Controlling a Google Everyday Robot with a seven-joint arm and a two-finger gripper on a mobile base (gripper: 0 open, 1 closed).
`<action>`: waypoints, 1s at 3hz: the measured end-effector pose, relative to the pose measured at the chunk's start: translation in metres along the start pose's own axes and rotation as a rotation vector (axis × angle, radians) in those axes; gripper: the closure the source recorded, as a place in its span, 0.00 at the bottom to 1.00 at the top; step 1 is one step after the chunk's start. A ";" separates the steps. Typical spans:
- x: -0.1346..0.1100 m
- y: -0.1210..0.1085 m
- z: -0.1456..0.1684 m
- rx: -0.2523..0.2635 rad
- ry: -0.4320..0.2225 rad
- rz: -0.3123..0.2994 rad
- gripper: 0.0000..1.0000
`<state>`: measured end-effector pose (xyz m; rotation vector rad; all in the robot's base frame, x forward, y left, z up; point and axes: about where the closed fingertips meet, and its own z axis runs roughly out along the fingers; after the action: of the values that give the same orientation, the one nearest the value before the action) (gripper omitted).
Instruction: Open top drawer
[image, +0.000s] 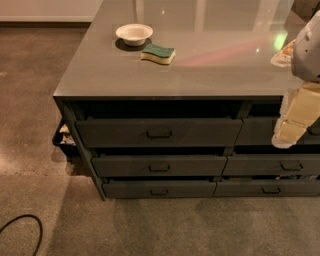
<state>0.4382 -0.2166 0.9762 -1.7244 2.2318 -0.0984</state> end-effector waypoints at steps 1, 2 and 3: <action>0.000 0.000 0.000 0.002 -0.001 0.001 0.00; -0.007 0.000 0.020 -0.051 -0.040 0.106 0.00; -0.027 0.015 0.079 -0.222 -0.139 0.325 0.00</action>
Offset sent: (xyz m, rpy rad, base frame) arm 0.0293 0.0326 -0.0630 0.2823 0.2144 -0.2867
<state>0.4532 -0.1758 0.9033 -1.3925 2.4555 0.3433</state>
